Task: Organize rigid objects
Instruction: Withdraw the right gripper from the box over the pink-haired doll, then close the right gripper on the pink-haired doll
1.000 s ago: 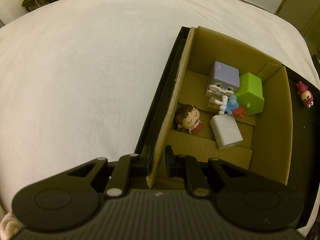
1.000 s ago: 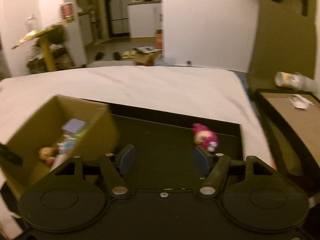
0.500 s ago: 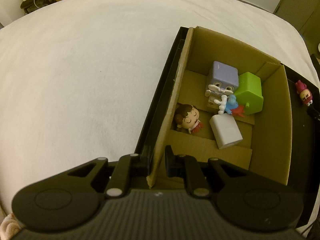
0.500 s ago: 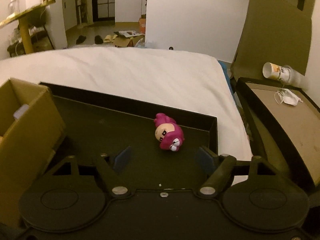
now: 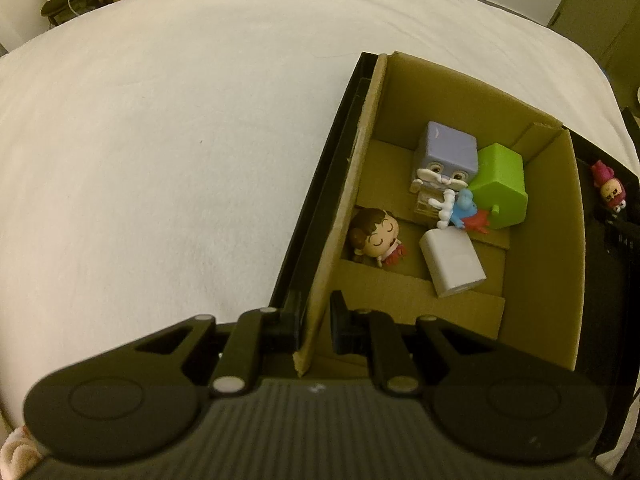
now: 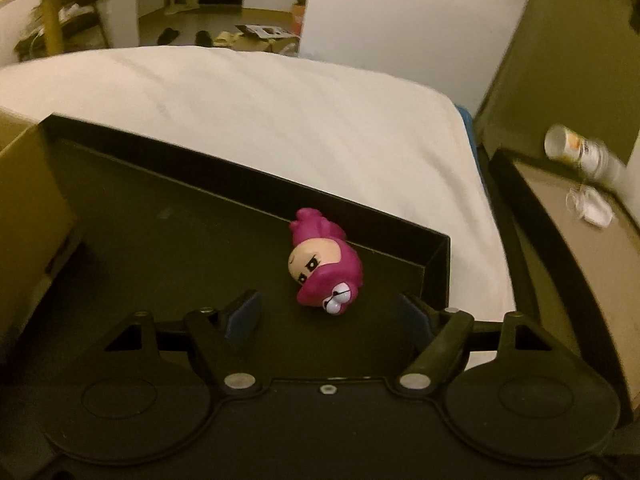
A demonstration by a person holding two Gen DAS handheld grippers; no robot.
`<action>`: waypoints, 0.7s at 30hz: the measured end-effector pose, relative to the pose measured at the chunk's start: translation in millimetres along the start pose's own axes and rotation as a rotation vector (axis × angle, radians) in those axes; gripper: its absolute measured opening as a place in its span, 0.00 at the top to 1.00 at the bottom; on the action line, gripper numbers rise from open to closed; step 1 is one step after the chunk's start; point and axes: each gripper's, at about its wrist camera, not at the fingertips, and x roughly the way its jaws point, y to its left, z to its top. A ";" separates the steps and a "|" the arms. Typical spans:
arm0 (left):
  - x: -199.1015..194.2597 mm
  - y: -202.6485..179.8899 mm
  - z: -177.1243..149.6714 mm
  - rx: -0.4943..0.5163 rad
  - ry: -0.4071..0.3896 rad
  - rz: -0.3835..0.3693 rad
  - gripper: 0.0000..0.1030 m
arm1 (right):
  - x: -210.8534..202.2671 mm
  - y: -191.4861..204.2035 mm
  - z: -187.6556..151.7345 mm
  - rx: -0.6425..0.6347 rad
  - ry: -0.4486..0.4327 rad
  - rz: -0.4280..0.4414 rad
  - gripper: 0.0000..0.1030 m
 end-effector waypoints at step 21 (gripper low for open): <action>-0.2 -1.7 0.2 0.001 0.001 0.002 0.87 | -7.8 6.3 -6.7 0.011 -0.056 0.028 0.60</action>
